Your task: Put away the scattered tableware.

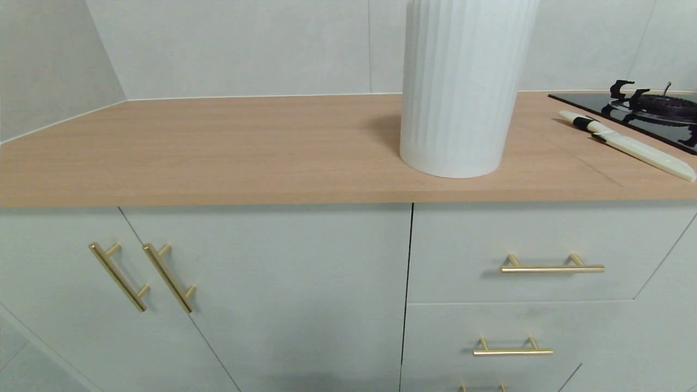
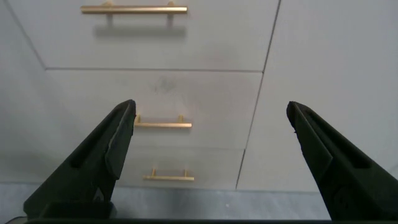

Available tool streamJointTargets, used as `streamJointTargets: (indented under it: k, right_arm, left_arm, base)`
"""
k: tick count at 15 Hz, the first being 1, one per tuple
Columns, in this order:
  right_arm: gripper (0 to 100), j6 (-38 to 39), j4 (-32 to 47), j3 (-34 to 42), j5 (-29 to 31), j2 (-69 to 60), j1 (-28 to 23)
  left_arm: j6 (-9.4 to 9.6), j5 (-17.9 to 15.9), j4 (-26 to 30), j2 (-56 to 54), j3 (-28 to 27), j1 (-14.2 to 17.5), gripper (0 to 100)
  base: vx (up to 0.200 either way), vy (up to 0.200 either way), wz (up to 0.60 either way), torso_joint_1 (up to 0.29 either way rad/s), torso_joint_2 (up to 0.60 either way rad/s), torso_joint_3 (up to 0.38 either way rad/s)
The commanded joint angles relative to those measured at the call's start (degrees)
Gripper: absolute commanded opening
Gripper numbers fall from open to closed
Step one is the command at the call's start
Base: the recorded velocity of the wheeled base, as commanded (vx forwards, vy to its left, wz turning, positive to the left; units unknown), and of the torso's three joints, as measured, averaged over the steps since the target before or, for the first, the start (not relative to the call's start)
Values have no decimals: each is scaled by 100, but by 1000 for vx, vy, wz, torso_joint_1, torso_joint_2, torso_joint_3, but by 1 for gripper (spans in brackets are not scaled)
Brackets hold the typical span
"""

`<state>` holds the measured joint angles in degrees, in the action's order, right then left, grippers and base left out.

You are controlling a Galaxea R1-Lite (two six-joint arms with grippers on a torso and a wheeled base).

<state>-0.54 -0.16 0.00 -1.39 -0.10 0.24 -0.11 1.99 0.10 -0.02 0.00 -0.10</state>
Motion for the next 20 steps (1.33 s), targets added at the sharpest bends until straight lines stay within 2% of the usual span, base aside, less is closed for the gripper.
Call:
streamJointTargets:
  k: [1, 7, 15, 20]
  right_arm:
    - [100, 10, -2, 0, -2, 10, 11]
    - [100, 27, -2, 0, -2, 10, 2]
    - [100, 18, -2, 0, -2, 10, 2]
    - [100, 10, -11, 0, -2, 10, 2]
  left_arm:
    - [-7, 3, -1, 2, 0, 1, 100]
    - [-15, 3, -1, 2, 0, 1, 100]
    - [-15, 3, -1, 2, 0, 1, 100]
    - [-15, 3, -1, 2, 0, 1, 100]
  base:
    - [0, 0, 0, 0, 0, 0]
    - [0, 0, 0, 0, 0, 0]
    - [0, -200, 0, 1, 1, 2]
    - [0, 0, 0, 0, 0, 0]
